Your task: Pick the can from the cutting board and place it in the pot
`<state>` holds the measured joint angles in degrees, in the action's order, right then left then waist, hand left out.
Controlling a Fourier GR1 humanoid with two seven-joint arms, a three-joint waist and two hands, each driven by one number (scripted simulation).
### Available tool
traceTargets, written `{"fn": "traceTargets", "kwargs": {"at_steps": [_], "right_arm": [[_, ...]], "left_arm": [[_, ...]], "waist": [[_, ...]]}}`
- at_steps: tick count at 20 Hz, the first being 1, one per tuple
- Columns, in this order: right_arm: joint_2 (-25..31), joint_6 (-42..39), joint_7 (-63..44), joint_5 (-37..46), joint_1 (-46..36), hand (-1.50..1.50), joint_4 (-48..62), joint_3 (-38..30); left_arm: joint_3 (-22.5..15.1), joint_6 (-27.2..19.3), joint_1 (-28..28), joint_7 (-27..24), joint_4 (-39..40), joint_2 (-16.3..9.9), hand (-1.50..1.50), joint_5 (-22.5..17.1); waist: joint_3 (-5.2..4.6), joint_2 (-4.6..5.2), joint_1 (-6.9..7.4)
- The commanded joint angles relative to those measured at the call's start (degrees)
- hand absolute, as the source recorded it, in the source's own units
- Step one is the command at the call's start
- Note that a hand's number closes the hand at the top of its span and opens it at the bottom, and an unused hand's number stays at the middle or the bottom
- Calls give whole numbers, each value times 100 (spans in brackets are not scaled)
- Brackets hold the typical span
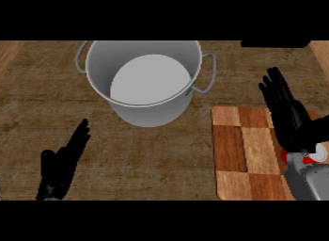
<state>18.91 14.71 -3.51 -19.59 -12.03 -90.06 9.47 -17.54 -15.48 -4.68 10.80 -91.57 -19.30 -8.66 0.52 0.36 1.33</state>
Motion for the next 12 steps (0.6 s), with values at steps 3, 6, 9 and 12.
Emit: {"fn": "traceTargets", "kwargs": {"at_steps": [3, 6, 9, 12], "right_arm": [[310, -2425, -158, -927, -203, -150, -236, 849], [256, -3794, -203, -1407, -302, -150, -615, 1726], [1680, -4037, 1740, 127, -359, -150, -692, 734], [2029, -4853, 3002, -277, -232, -150, -743, 117]], "left_arm": [[268, -10, 473, 43, -339, 75, 0, -189], [278, 24, 795, -114, -487, 213, 0, -254], [339, -98, 761, 26, -396, 407, 0, -406], [500, -187, 879, 132, -479, 399, 0, -474]], "waist": [[-28, -26, 85], [-8, -5, 333], [-6, -27, -237], [18, -35, -343]]}}
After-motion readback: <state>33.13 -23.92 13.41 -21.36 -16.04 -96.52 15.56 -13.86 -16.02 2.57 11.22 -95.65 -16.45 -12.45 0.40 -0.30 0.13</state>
